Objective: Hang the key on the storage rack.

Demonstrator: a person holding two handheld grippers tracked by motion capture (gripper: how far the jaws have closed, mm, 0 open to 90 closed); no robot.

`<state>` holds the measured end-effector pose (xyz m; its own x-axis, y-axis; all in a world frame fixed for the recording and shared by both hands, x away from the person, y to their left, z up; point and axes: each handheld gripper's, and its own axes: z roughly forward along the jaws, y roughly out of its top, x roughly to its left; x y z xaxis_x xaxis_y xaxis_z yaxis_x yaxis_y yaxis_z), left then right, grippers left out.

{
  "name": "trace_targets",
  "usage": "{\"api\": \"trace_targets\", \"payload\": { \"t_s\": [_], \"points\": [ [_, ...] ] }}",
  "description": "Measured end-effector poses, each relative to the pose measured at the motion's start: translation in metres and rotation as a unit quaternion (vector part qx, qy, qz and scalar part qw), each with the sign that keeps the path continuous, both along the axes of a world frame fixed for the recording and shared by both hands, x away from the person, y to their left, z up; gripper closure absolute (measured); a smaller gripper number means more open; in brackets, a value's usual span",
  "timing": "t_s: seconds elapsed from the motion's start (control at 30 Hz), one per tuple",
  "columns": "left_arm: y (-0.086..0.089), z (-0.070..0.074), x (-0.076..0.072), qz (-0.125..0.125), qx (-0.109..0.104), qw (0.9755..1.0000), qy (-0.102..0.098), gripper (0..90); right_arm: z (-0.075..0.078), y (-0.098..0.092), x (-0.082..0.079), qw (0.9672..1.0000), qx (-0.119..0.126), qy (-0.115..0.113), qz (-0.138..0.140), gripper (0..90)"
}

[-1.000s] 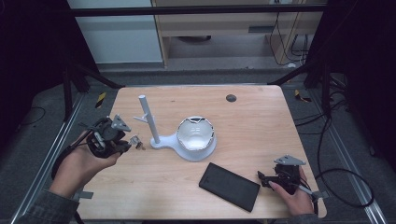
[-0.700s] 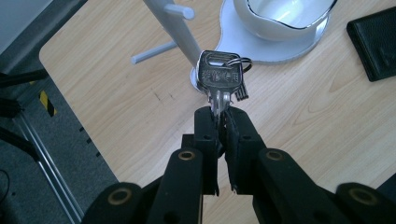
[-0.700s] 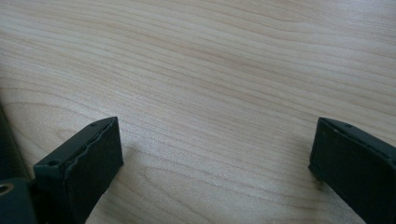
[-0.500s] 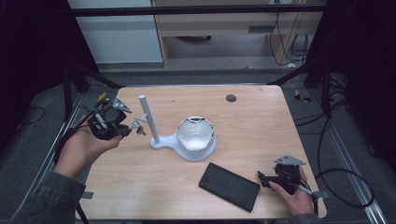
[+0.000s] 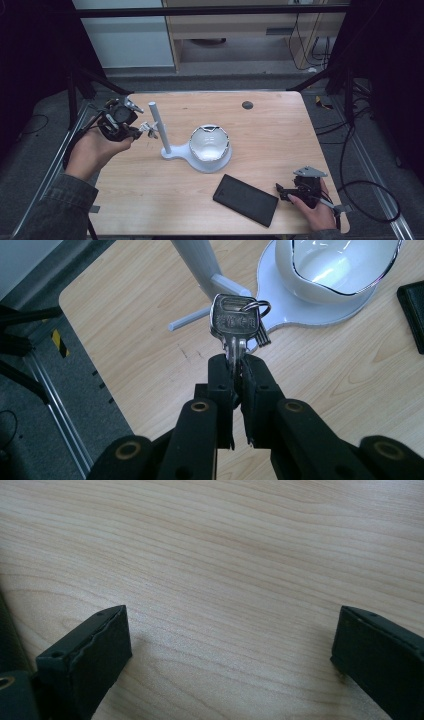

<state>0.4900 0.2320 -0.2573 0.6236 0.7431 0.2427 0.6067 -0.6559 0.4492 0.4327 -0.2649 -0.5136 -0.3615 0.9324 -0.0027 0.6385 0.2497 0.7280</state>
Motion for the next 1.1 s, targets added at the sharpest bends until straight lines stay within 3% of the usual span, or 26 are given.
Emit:
{"api": "trace_targets", "payload": {
  "t_s": [0.57, 1.1],
  "points": [
    [-0.005, -0.004, 0.013, 0.011, 0.006, 0.9999, 0.001, 83.7, 0.000, 0.000, 0.000, 1.0000, 0.001, 0.000, 0.001, 2.5],
    [-0.002, -0.017, 0.027, 0.030, -0.016, 0.9994, 0.004, 83.7, 0.000, 0.000, 0.000, 1.0000, 0.001, 0.000, 0.002, 2.4]
  ]
}}
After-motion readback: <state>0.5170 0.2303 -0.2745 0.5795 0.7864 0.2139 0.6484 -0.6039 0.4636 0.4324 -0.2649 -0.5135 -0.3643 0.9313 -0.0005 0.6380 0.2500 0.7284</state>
